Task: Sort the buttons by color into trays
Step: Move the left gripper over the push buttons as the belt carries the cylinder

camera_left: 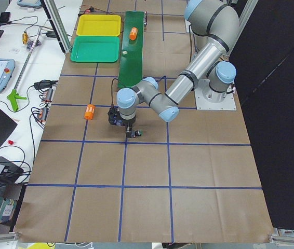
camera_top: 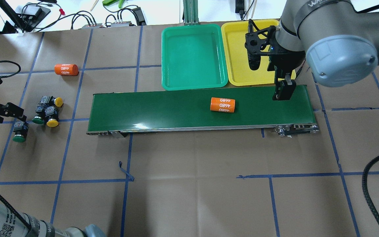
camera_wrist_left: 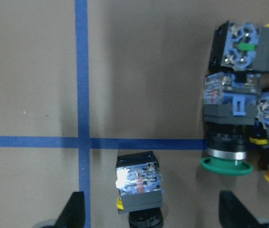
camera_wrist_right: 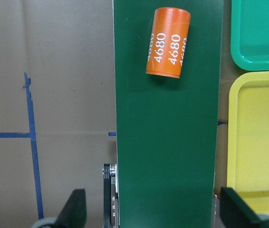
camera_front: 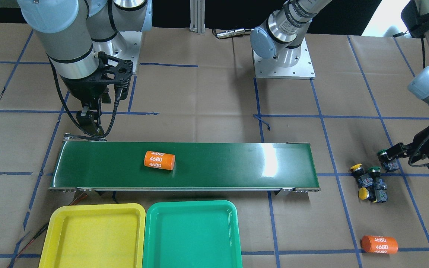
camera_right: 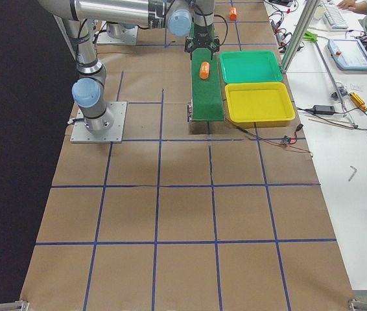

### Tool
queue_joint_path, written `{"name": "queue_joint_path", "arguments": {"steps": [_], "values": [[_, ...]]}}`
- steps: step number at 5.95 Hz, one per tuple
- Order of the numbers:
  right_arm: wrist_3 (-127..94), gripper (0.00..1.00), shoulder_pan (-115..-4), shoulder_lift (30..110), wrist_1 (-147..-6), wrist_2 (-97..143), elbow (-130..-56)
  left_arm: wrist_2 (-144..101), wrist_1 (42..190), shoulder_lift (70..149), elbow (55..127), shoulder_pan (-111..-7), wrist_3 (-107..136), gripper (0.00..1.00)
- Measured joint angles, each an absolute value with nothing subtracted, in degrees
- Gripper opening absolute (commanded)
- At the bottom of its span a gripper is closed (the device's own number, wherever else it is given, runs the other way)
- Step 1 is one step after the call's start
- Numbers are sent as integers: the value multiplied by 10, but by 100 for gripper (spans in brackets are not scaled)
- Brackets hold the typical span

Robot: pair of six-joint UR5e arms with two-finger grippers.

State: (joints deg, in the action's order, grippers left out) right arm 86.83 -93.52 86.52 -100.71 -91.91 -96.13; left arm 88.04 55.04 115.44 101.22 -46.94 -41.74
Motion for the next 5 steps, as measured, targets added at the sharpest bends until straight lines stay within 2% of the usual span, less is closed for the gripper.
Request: {"name": "queue_joint_path", "arguments": {"steps": [1, 3, 4, 5], "values": [[876, 100, -935, 865, -1007, -920, -961, 878, 539, 1168, 1015, -459, -419, 88], [878, 100, -935, 865, -1008, -919, -962, 878, 531, 1191, 1016, -455, -418, 44], [878, 100, -935, 865, -1008, -919, -962, 878, 531, 1193, 1016, -457, -416, 31], [877, 100, -935, 865, -1008, -919, -962, 880, 531, 1192, 1016, -459, -415, 23]]}}
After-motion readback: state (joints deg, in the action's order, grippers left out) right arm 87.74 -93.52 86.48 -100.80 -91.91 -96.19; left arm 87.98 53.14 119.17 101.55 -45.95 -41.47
